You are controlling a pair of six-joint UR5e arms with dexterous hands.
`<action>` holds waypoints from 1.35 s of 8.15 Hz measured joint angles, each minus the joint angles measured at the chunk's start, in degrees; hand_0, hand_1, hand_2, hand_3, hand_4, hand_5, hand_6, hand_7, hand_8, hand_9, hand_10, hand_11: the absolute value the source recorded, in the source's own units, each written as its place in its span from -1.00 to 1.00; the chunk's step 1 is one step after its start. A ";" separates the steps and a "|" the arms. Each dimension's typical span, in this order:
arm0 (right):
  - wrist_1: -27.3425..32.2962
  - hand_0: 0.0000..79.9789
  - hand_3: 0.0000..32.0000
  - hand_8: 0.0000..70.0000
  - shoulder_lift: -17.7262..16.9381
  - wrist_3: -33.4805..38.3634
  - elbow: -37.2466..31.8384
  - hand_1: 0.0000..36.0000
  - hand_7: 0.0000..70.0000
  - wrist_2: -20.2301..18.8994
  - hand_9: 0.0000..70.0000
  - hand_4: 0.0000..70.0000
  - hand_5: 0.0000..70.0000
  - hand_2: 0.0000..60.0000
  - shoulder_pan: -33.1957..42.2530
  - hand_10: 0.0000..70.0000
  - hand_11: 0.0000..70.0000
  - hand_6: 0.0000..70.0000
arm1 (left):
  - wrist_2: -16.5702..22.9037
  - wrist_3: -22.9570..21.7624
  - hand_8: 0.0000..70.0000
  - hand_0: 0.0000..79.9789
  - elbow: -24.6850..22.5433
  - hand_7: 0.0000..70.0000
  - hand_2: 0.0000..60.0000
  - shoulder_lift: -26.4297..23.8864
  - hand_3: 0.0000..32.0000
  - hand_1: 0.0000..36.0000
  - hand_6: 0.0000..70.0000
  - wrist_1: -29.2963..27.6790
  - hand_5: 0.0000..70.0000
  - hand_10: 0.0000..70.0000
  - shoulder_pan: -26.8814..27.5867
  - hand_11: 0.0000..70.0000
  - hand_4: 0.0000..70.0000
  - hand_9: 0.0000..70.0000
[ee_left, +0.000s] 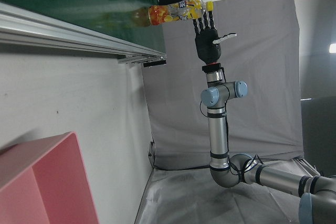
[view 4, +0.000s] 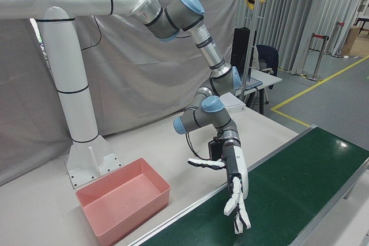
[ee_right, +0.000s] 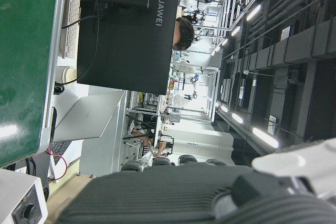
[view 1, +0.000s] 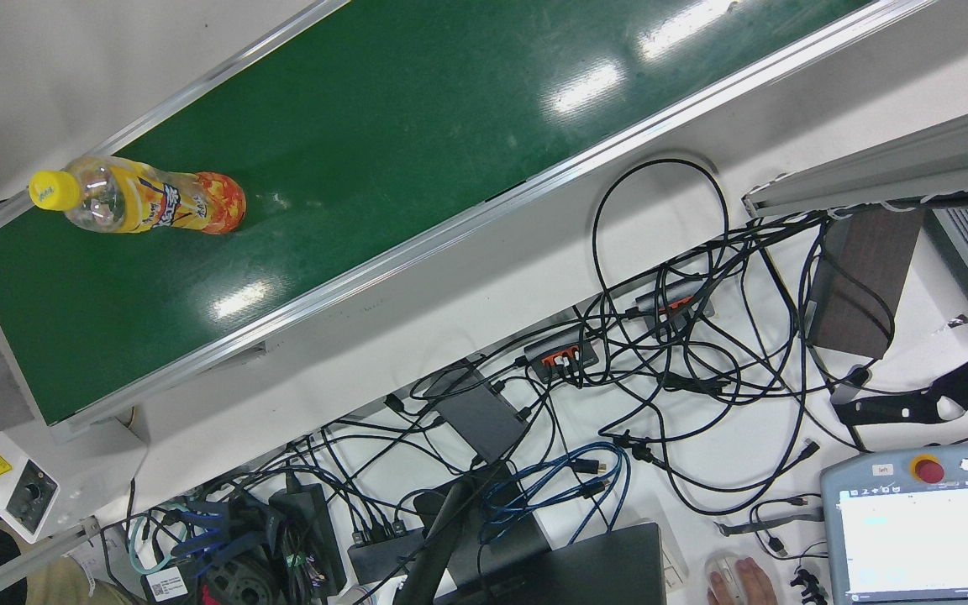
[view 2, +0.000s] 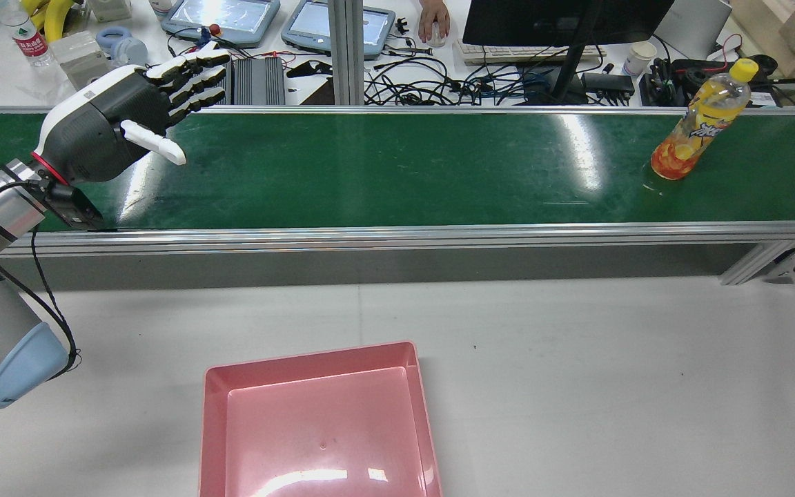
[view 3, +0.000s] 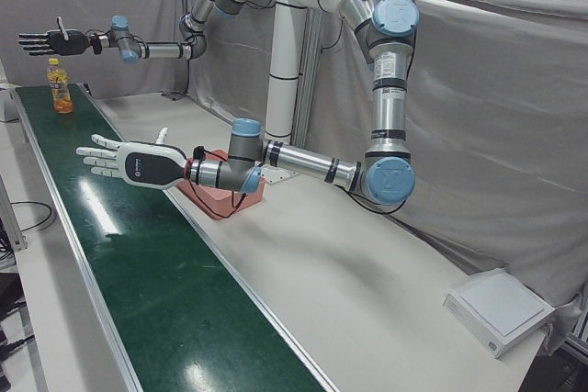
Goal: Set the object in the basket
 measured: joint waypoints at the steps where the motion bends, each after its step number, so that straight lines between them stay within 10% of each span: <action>1: 0.00 -1.00 -1.00 -1.00 0.00 0.00 0.00 -1.00 -1.00 0.00 -1.00 -1.00 -1.00 -1.00 0.00 -1.00 -1.00 -1.00 | 0.03 -0.02 -0.81 0.36 -0.45 -1.00 -1.00 0.02 -0.88 -0.37 -0.97 0.35 -0.52 -0.82 -0.09 -0.70 -0.63 -0.81; 11: 0.00 -1.00 -1.00 -1.00 -0.02 0.09 0.38 -1.00 -1.00 0.00 -1.00 -1.00 -1.00 -1.00 0.08 -1.00 -1.00 -1.00 | -0.29 -0.04 -0.81 0.34 1.56 -1.00 -1.00 0.65 -0.89 -0.39 -0.97 1.04 -0.52 -0.82 0.68 -0.70 -0.64 -0.81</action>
